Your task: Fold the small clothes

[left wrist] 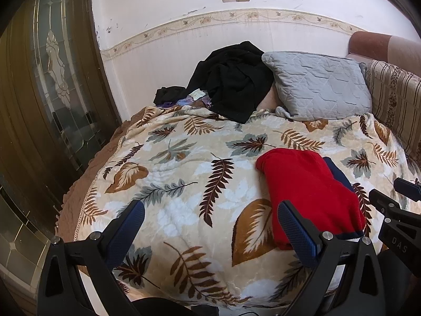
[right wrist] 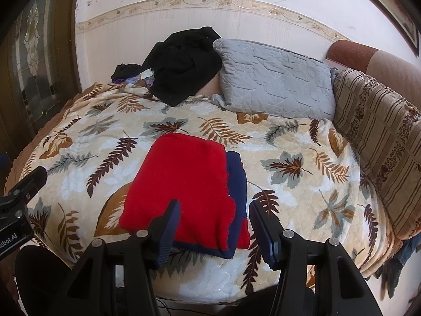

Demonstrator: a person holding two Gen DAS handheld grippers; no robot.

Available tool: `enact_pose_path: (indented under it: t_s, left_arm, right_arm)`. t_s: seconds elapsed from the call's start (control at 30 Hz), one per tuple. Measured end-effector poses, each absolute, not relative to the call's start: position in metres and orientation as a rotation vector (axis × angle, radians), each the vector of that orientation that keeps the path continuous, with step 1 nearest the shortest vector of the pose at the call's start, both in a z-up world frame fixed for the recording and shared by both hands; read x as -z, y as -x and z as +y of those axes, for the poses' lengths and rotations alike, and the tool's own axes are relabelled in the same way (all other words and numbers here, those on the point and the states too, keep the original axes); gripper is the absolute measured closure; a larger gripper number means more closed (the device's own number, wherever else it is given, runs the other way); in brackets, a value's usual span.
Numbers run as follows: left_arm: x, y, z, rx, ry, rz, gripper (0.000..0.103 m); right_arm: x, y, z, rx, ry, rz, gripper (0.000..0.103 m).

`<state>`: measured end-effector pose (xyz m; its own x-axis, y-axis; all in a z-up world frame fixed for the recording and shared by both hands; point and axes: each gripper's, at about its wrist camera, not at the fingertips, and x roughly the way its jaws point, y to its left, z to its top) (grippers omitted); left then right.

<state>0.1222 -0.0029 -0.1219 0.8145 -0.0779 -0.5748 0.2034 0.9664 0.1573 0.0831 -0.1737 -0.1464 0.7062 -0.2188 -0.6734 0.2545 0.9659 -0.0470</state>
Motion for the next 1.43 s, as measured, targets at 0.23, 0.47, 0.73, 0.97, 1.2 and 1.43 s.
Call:
enact_pose_path:
  t_s: [0.23,0.47,0.73,0.97,1.2,1.43]
  left_arm:
    - [0.125,-0.127,-0.003,0.148,-0.207,0.610,0.002]
    - [0.126,-0.129,-0.003,0.149,-0.204,0.613,0.002]
    - [0.129,-0.134,-0.004,0.148,-0.196,0.620,0.002]
    - [0.129,-0.139,-0.009,0.158,-0.202,0.625,0.002]
    - [0.131,-0.149,-0.019,0.170,-0.198,0.637,0.002]
    - [0.135,-0.182,-0.013,0.203,-0.091,0.686,0.002]
  right_arm:
    - [0.147,-0.084,-0.172,0.264,-0.047,0.744,0.044]
    - [0.150,-0.089,-0.169,0.258,-0.034,0.753,0.044]
    - [0.150,-0.096,-0.165,0.255,-0.016,0.762,0.044]
    - [0.150,-0.099,-0.165,0.257,-0.017,0.764,0.044]
    - [0.153,-0.105,-0.171,0.255,-0.020,0.772,0.044]
    - [0.163,-0.130,-0.201,0.276,-0.039,0.784,0.044]
